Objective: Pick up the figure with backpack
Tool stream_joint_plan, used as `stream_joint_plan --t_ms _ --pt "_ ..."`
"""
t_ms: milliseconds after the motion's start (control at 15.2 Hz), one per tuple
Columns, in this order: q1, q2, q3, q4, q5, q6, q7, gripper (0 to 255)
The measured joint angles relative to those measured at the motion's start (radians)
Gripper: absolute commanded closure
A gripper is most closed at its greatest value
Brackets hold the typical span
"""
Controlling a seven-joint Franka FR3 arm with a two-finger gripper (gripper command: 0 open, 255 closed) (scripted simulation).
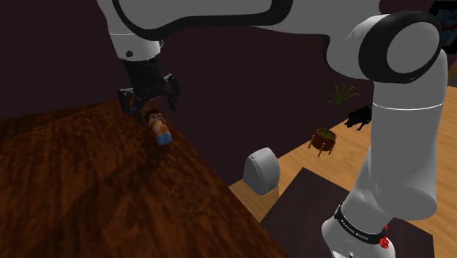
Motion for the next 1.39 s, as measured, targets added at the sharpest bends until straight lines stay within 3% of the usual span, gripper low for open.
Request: stream_joint_plan --t_ms 396,462,1122,1386 --pt "-0.008 -0.002 -0.001 -0.08 0.001 0.076 0.01 0" --pt "-0.009 -0.003 -0.002 -0.086 0.001 0.081 0.01 255" --pt "-0.01 -0.005 -0.001 -0.091 0.001 0.087 0.011 255" --pt "-0.003 0.003 -0.001 -0.042 -0.001 0.043 0.008 255"
